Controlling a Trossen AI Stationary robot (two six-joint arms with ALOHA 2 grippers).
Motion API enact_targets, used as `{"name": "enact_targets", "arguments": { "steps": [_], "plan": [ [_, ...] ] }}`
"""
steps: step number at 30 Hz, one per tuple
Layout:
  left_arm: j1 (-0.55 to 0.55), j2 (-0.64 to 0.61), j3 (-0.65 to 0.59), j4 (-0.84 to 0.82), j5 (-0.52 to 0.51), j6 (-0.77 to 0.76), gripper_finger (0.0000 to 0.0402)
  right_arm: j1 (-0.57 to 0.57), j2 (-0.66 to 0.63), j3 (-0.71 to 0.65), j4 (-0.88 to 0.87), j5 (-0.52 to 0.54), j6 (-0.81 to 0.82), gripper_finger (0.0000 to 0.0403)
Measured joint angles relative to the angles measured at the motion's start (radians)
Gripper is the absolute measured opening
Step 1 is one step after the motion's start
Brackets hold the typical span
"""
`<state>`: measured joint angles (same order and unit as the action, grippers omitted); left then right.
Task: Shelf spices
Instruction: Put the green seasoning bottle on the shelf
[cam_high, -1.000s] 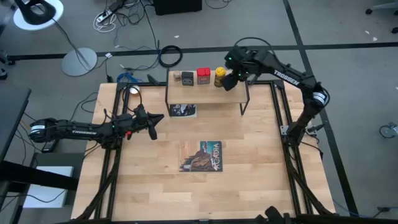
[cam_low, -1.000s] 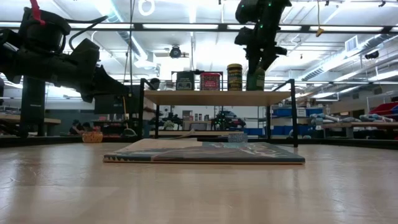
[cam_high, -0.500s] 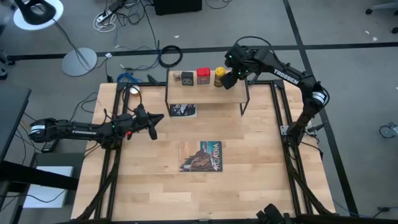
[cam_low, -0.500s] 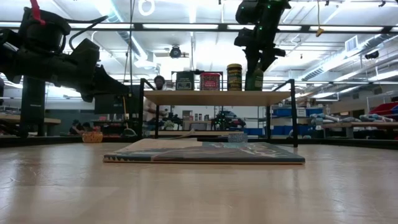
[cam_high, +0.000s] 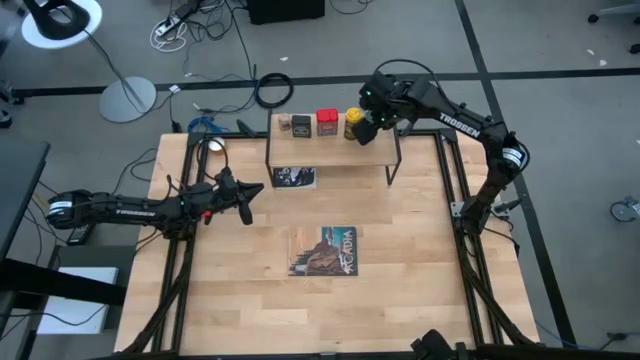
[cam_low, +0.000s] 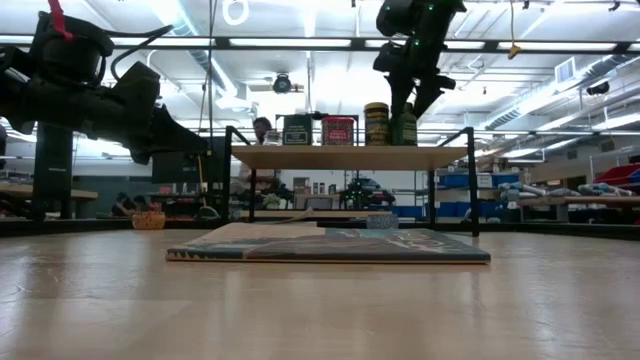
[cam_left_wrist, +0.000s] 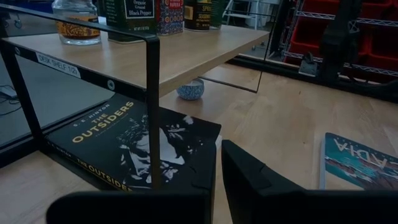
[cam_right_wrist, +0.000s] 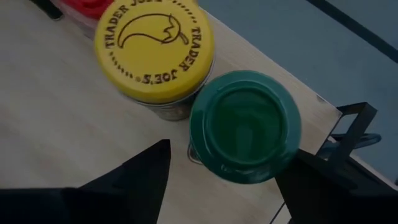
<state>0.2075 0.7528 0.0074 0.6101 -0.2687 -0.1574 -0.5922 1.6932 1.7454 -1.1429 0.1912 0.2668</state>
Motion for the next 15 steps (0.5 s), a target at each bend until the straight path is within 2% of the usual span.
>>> {"name": "enact_targets", "arguments": {
  "steps": [15],
  "plan": [
    [0.0, 0.0, 0.0, 0.001, 0.0, 0.0, 0.003, 0.01, -0.002, 0.095, -0.035, 0.034, -0.001, 0.0262]
  ]
}}
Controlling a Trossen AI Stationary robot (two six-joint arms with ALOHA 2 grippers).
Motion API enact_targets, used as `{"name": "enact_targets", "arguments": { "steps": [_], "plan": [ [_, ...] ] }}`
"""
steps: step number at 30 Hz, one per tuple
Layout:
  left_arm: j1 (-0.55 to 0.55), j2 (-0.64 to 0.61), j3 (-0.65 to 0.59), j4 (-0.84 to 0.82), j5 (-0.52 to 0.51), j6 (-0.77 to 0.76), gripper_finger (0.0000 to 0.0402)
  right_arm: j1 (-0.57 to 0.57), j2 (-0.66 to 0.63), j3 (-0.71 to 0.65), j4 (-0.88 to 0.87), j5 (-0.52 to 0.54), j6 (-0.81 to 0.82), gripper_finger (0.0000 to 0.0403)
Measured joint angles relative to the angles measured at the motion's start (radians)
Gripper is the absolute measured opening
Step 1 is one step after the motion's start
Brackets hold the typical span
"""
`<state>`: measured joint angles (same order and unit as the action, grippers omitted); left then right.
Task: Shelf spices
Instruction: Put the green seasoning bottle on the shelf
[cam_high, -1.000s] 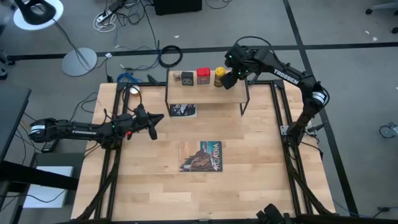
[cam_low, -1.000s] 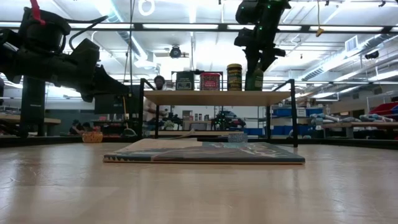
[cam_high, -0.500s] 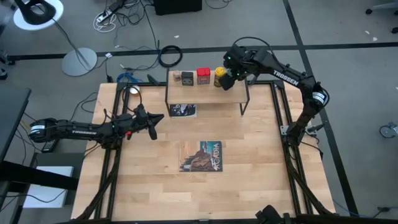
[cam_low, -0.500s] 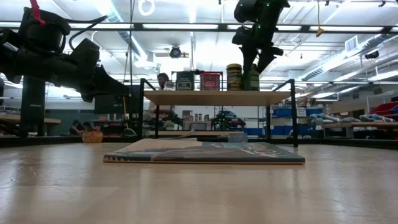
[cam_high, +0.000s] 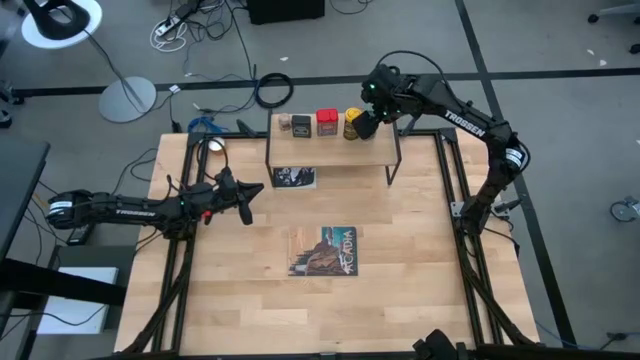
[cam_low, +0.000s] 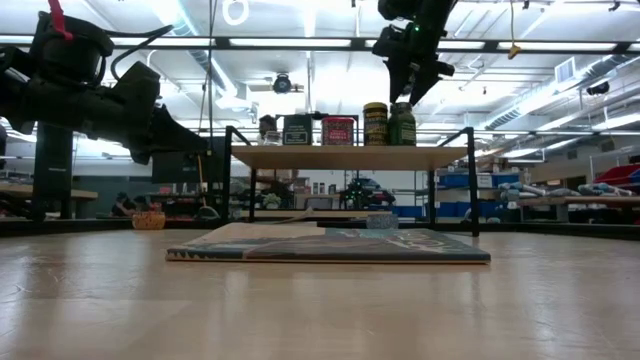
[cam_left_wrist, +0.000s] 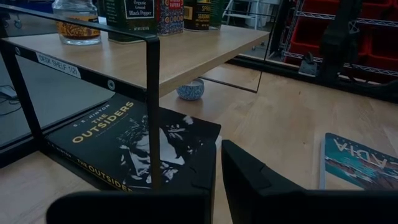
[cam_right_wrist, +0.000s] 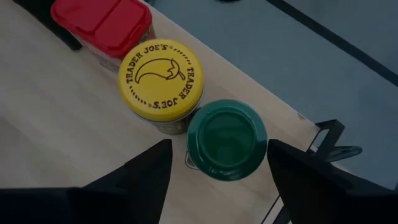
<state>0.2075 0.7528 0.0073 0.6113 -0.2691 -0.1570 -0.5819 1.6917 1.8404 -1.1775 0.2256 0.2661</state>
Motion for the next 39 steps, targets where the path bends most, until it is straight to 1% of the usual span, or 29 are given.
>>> {"name": "enact_targets", "arguments": {
  "steps": [11, 20, 23, 34, 39],
  "plan": [
    [0.0, 0.0, 0.0, 0.005, 0.0, 0.0, 0.003, 0.0, 0.0, 0.002, -0.002, 0.003, -0.004, 0.0226],
    [0.0, 0.0, 0.0, 0.005, 0.0, 0.0, 0.003, 0.001, 0.0, 0.003, 0.0, 0.022, 0.078, 0.0165],
    [0.0, 0.0, 0.0, 0.005, 0.0, 0.0, 0.003, 0.002, 0.0, 0.003, 0.001, 0.024, 0.095, 0.0151],
    [0.0, 0.0, 0.0, 0.005, 0.0, 0.0, 0.003, 0.012, 0.0, 0.003, 0.0, 0.031, 0.117, 0.0146],
    [0.0, 0.0, 0.0, 0.005, 0.0, 0.0, 0.003, 0.03, 0.0, 0.002, 0.028, 0.031, 0.106, 0.0146]
  ]
}}
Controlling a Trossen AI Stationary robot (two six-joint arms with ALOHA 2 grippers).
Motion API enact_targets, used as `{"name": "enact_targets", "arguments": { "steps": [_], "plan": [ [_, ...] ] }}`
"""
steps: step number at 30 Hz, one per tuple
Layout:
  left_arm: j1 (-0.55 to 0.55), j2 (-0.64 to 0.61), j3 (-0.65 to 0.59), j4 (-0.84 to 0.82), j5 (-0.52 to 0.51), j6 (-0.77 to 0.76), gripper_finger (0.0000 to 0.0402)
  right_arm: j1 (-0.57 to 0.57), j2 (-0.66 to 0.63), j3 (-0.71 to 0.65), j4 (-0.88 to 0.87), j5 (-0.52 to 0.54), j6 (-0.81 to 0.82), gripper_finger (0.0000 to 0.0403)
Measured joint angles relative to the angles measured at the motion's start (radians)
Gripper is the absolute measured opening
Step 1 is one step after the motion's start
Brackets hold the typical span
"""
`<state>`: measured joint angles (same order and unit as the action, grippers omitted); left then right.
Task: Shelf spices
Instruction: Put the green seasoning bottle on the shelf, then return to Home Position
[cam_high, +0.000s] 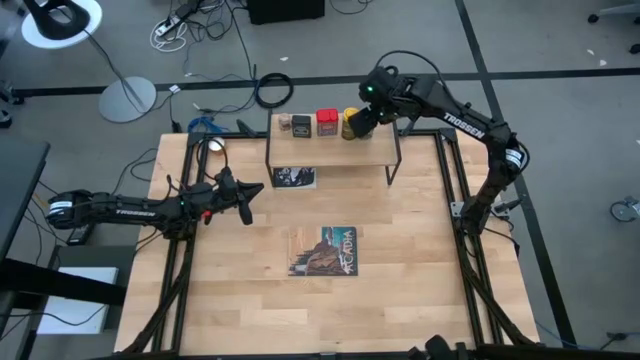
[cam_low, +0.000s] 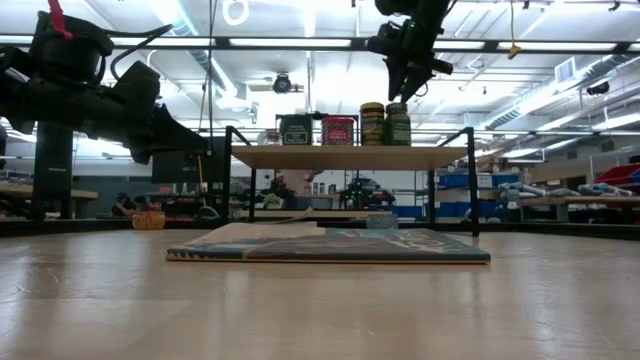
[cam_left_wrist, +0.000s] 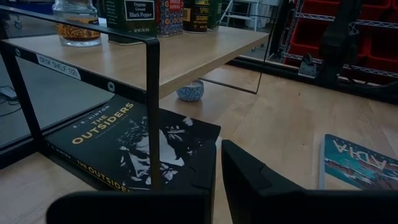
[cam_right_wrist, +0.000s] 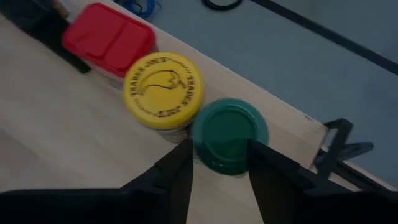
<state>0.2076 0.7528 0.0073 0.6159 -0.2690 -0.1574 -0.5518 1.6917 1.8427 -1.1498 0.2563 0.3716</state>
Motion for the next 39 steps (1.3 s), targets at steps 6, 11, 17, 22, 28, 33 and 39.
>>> {"name": "enact_targets", "arguments": {
  "steps": [6, 11, 17, 22, 28, 33, 39],
  "plan": [
    [0.0, 0.0, 0.0, 0.0, 0.0, 0.0, 0.003, 0.016, -0.004, 0.002, 0.01, 0.01, -0.008, 0.0146],
    [0.0, 0.0, 0.0, 0.0, 0.0, 0.0, 0.003, 0.016, -0.005, 0.002, 0.01, 0.011, -0.009, 0.0152],
    [0.0, 0.0, 0.0, 0.0, 0.0, 0.0, 0.003, 0.023, -0.009, 0.002, 0.011, 0.048, -0.016, 0.0171],
    [0.0, 0.0, 0.0, 0.0, 0.0, 0.0, 0.003, 0.038, -0.025, 0.003, 0.035, 0.077, -0.033, 0.018],
    [0.0, 0.0, 0.0, 0.0, 0.0, 0.0, 0.003, 0.076, -0.057, 0.004, 0.048, 0.081, -0.065, 0.0176],
    [0.0, 0.0, 0.0, 0.0, 0.0, 0.0, 0.003, 0.109, -0.075, 0.004, 0.002, 0.09, -0.086, 0.0137],
    [0.0, 0.0, 0.0, 0.0, 0.0, 0.0, 0.003, 0.144, -0.077, 0.004, -0.149, 0.123, -0.088, 0.0019]
  ]
}}
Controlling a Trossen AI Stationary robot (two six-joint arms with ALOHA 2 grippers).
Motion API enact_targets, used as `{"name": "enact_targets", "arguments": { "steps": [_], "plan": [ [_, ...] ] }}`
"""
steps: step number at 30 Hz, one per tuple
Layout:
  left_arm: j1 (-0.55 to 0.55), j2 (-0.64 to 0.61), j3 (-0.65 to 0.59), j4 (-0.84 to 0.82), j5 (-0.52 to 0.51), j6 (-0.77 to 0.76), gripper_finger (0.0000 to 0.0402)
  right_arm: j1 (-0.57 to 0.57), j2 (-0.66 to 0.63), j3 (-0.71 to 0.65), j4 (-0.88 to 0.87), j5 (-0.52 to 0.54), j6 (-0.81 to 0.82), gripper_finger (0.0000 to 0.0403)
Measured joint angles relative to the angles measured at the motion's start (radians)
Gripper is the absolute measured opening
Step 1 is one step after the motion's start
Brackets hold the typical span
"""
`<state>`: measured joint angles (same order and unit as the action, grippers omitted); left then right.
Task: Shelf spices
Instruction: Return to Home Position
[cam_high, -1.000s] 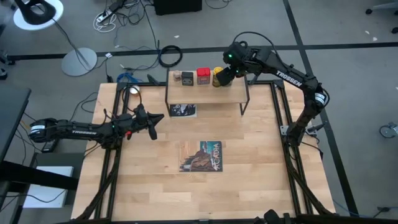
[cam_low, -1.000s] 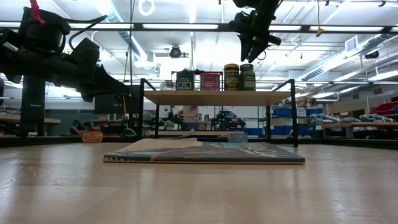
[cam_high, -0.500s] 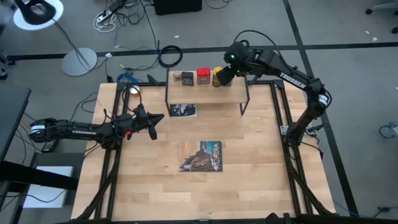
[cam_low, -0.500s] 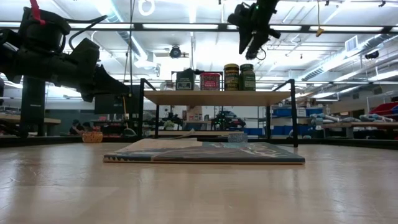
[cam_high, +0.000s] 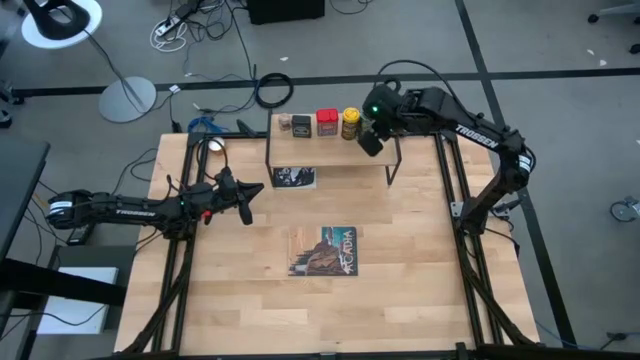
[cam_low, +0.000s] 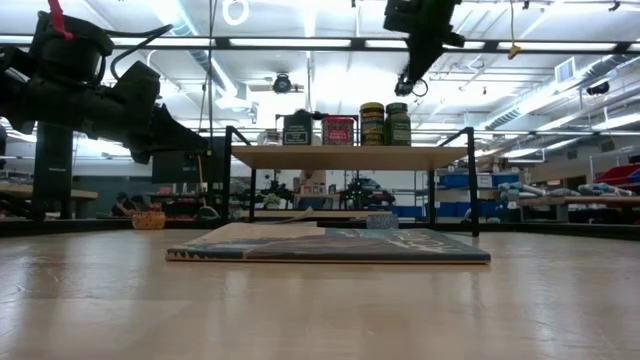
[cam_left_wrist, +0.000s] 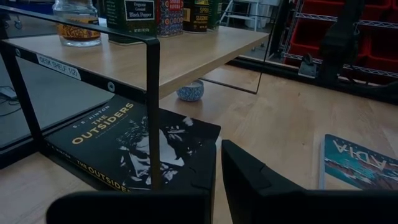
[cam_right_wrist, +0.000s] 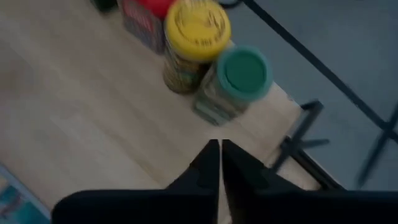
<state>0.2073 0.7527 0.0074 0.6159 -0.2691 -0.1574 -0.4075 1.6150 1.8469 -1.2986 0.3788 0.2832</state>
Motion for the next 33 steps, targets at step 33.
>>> {"name": "enact_targets", "arguments": {
  "steps": [33],
  "plan": [
    [0.0, 0.0, 0.0, 0.028, 0.04, 0.0, 0.003, 0.247, -0.085, -0.092, 0.518, -0.11, -0.341, 0.0]
  ]
}}
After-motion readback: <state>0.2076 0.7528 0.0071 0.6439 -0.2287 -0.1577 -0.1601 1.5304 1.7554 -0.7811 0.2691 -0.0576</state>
